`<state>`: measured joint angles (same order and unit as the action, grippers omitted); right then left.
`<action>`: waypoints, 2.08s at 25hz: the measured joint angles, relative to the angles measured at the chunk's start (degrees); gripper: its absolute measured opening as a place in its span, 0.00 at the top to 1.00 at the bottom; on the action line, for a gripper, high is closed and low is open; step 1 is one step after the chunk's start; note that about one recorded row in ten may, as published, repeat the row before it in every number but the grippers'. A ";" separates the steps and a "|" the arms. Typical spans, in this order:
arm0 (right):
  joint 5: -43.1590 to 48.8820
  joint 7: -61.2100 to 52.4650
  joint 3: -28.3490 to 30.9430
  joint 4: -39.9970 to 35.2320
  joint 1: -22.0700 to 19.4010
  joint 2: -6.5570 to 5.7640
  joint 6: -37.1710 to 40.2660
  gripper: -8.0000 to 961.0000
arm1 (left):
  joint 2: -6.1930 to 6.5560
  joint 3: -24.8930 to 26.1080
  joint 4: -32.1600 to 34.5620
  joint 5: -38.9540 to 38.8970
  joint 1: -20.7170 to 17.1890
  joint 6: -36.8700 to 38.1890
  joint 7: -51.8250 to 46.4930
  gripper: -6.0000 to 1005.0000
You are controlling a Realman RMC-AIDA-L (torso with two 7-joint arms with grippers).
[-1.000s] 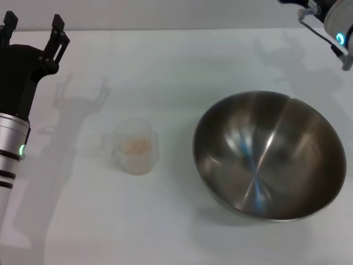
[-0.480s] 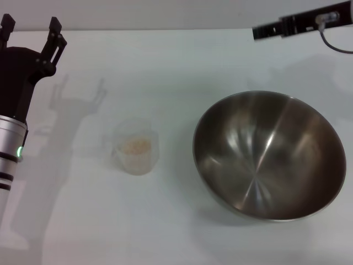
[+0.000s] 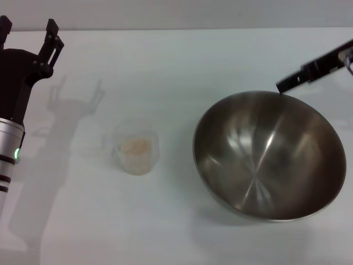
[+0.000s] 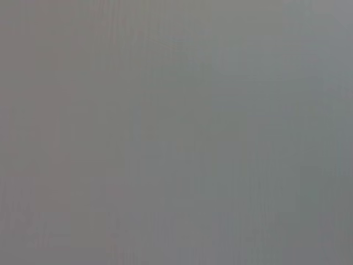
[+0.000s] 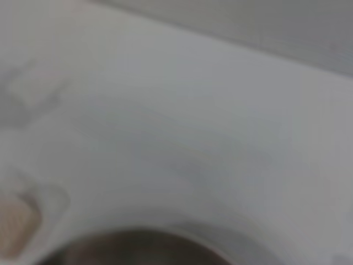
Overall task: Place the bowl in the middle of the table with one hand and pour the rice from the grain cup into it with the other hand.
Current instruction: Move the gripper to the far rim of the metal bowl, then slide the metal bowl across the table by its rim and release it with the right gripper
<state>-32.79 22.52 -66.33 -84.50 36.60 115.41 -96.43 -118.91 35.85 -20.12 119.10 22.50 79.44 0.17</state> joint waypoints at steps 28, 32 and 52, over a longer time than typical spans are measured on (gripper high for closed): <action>5.38 8.25 0.31 12.66 0.03 1.00 2.01 0.46 | -0.09 -0.41 -0.54 -0.01 -0.07 0.08 0.00 0.13; 5.39 8.64 0.28 12.77 0.01 1.22 2.08 0.53 | -0.09 -0.45 -0.54 -0.01 -0.32 0.10 0.00 0.13; -2.63 12.39 10.15 7.49 -1.32 2.26 3.40 0.96 | -0.18 -0.53 -0.62 0.05 -0.60 0.92 -0.01 0.13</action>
<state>-35.42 34.90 -56.18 -77.01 35.28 117.67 -93.03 -119.09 35.33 -20.74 119.14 21.90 80.36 0.16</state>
